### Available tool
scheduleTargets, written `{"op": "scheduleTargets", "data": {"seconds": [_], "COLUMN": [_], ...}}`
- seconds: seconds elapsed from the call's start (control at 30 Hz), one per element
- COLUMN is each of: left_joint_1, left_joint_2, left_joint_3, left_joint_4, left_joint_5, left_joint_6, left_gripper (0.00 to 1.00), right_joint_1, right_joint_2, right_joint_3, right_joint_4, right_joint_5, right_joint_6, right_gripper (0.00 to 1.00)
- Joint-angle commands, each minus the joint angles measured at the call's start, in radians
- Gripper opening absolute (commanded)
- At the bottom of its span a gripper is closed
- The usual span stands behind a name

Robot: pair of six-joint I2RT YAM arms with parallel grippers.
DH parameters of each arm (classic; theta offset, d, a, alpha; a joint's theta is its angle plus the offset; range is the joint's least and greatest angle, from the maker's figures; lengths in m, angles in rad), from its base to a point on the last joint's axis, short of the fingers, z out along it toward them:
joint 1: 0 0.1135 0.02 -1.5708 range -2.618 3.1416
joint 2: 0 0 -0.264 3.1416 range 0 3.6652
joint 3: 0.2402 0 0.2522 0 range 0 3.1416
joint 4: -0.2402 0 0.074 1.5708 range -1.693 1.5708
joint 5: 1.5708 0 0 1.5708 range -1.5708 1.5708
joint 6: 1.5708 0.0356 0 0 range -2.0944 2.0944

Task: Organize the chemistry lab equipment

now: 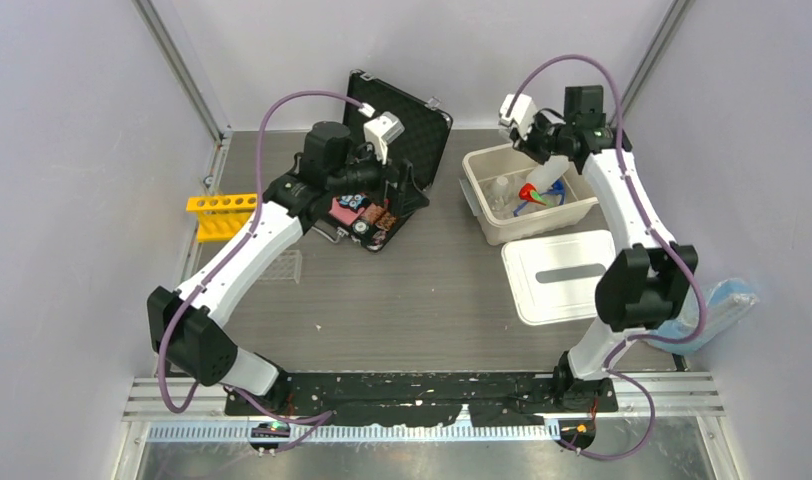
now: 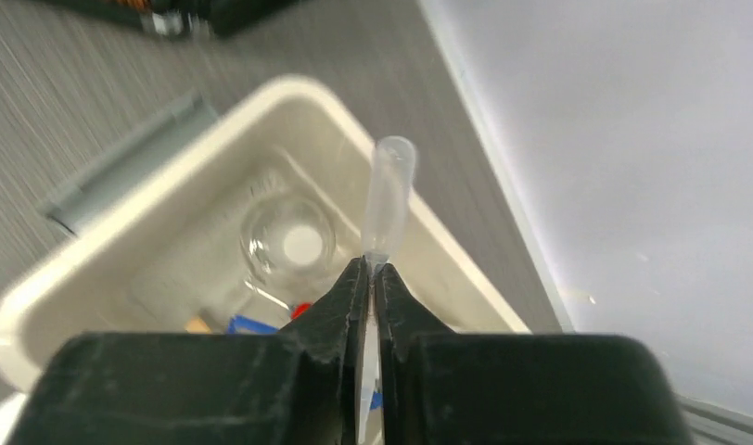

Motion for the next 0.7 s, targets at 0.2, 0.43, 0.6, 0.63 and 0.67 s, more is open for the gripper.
{"op": "scheduleTargets", "data": {"seconds": [0.2, 0.43, 0.6, 0.63, 0.67], "left_joint_1": [-0.023, -0.038, -0.053, -0.054, -0.054], "left_joint_2": [0.022, 0.046, 0.076, 0.081, 0.085], "left_joint_3": [-0.021, -0.078, -0.072, -0.071, -0.069], "left_joint_4": [-0.012, 0.067, 0.083, 0.083, 0.085], "left_joint_5": [-0.058, -0.056, -0.042, -0.041, -0.040], "left_joint_6": [0.049, -0.063, -0.097, -0.103, -0.111], "left_gripper": [1.00, 1.00, 1.00, 1.00, 0.99], "right_joint_1": [-0.014, -0.161, -0.374, -0.397, -0.441], "right_joint_2": [0.021, -0.115, -0.147, -0.142, -0.134], "right_joint_3": [0.032, 0.029, -0.032, -0.042, -0.067], "right_joint_4": [-0.018, -0.162, -0.370, -0.393, -0.424], "right_joint_5": [0.177, 0.193, 0.168, 0.171, 0.182], "right_joint_6": [-0.134, 0.082, 0.128, 0.119, 0.113], "right_gripper": [0.73, 0.80, 0.77, 0.75, 0.75]}}
